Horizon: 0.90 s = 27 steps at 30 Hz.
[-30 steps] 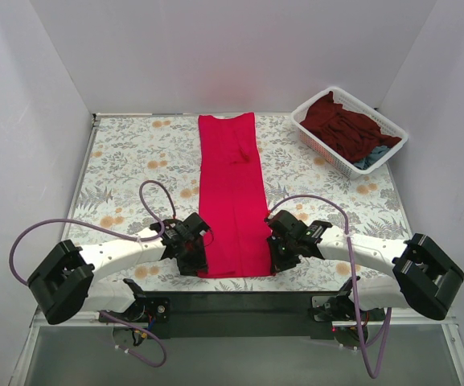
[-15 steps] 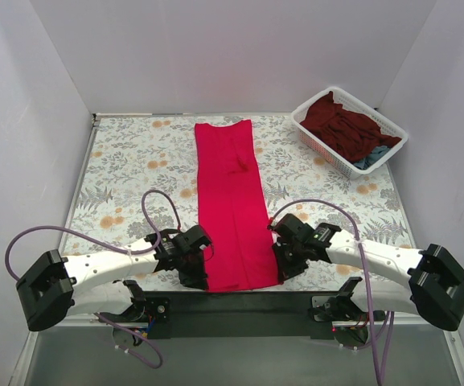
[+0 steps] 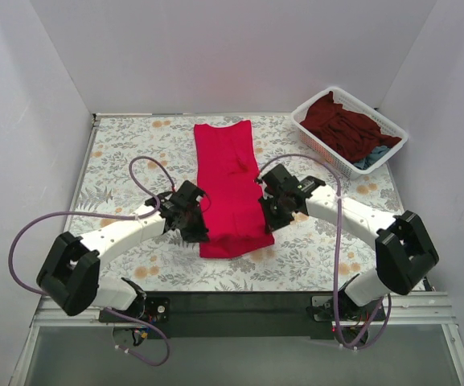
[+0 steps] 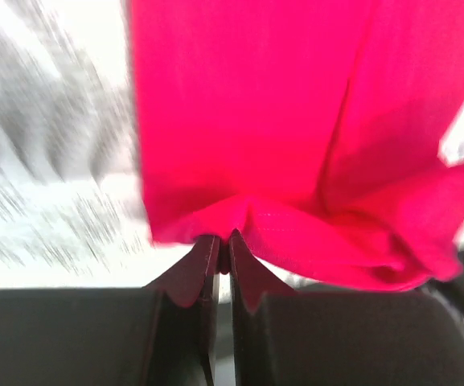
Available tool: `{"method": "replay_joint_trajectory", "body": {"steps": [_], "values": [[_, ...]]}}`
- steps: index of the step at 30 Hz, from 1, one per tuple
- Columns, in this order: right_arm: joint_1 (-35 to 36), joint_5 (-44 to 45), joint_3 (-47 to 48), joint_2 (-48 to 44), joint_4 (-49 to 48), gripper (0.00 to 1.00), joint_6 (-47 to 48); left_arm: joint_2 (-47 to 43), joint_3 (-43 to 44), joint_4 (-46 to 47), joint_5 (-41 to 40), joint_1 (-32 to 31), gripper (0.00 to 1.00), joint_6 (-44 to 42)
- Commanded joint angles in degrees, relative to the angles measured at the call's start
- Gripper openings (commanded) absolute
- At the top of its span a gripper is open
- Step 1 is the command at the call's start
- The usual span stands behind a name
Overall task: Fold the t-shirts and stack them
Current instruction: Fold the tshirt
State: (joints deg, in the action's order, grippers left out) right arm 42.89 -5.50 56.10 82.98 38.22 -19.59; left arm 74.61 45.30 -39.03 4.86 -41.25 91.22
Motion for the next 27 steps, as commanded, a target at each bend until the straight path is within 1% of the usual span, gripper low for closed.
{"method": "replay_joint_trajectory", "body": {"steps": [1,5,8,12,17,18,27], "values": [[-3.9,3.6,9.5,3.8,-0.2,0.01,5.4,3.9,6.1,4.5,-4.8,5.3,0.00,-9.5],[-6.9,4.8,16.1,9.2,-1.2,0.01,9.3,7.3,11.2,7.9,-10.8,8.6,0.00,-14.0],[-8.5,5.2,19.7,11.6,-3.1,0.01,10.5,8.6,13.1,12.2,-14.3,10.5,0.00,-16.1],[-10.0,5.2,22.7,14.0,-6.1,0.01,11.9,9.7,13.9,18.7,-17.0,12.1,0.00,-17.8],[-11.7,5.2,23.9,17.2,-10.4,0.01,12.7,10.5,13.2,24.9,-18.7,13.9,0.00,-18.3],[-11.9,5.2,23.7,17.5,-11.6,0.01,12.7,11.2,12.6,27.3,-19.0,14.1,0.00,-18.4],[-13.5,5.2,24.4,21.0,-19.0,0.01,14.4,18.0,12.1,37.9,-19.6,15.9,0.00,-19.9]]}}
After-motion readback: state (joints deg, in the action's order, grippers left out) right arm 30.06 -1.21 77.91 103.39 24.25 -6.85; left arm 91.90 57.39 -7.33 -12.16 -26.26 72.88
